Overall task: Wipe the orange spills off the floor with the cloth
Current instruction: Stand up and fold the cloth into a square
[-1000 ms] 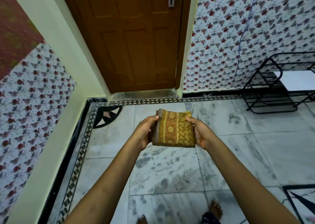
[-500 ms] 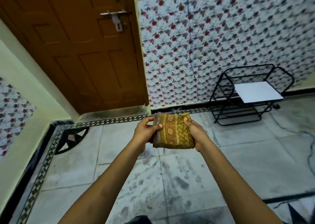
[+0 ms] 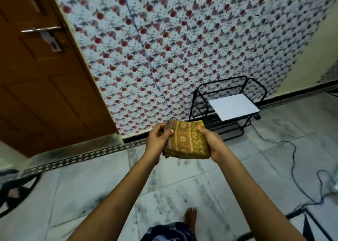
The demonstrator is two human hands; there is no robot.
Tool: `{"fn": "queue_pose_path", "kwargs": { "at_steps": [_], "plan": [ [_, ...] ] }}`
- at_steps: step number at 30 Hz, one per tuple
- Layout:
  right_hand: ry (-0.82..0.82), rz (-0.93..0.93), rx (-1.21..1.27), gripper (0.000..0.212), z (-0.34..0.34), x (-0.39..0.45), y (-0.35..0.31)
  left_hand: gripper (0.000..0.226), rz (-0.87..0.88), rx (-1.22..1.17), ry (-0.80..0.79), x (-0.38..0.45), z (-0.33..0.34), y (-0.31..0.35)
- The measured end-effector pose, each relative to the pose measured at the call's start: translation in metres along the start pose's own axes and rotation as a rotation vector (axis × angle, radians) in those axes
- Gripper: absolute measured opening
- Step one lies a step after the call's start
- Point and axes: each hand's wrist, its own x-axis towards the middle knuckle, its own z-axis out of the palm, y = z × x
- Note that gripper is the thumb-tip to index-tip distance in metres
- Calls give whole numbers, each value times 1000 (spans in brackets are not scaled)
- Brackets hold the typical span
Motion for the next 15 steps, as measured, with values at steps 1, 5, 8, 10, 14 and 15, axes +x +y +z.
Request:
{"fn": "queue_pose_path", "kwargs": {
  "at_steps": [1, 5, 8, 10, 14, 15],
  "plan": [
    [6, 5, 11, 28, -9, 10, -12, 11, 4, -1, 1, 13, 15, 4],
    [38, -5, 39, 30, -58, 62, -73, 13, -3, -17, -44, 77, 92, 26],
    [49, -16, 43, 38, -97, 101, -115, 19, 5, -38, -51, 118, 149, 41],
    [48, -7, 66, 40, -127, 130, -138, 21, -1, -51, -72, 142, 188, 50],
    [19, 37, 133, 36, -185, 190, -178, 17, -15, -82, -150, 191, 268, 59],
    [15, 34, 140, 35, -198, 206, -187, 17, -19, -89, -158, 202, 286, 60]
  ]
}}
